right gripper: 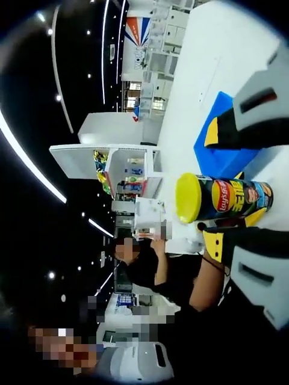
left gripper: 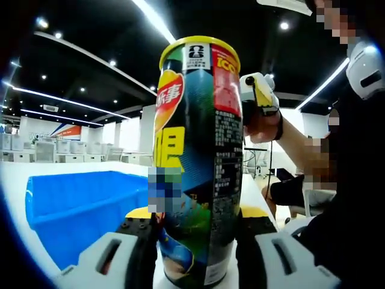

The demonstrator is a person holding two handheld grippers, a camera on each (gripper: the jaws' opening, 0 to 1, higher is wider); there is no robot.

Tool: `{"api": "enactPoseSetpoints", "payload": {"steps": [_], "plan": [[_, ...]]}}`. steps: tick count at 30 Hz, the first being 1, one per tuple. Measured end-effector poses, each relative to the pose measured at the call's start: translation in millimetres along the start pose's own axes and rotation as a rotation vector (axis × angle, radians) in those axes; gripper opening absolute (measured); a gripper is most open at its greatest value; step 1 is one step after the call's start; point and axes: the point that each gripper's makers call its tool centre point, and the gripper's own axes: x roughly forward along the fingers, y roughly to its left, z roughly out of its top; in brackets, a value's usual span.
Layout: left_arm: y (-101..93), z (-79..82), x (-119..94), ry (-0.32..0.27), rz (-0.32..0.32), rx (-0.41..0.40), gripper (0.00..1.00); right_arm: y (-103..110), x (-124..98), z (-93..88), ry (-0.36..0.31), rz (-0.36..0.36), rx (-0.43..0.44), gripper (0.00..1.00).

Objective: Open the lid of the chip container on the table, take out the chips, place them into the box in front of the container, and close the lid

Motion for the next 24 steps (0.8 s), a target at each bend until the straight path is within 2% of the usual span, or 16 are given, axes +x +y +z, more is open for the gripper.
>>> {"api": "enactPoseSetpoints", "payload": {"steps": [24], "plan": [[-0.7, -0.6, 0, 0.003, 0.001, 0.003, 0.52, 16, 47, 6.1, 0.013, 0.088, -0.034, 0.52]]}}
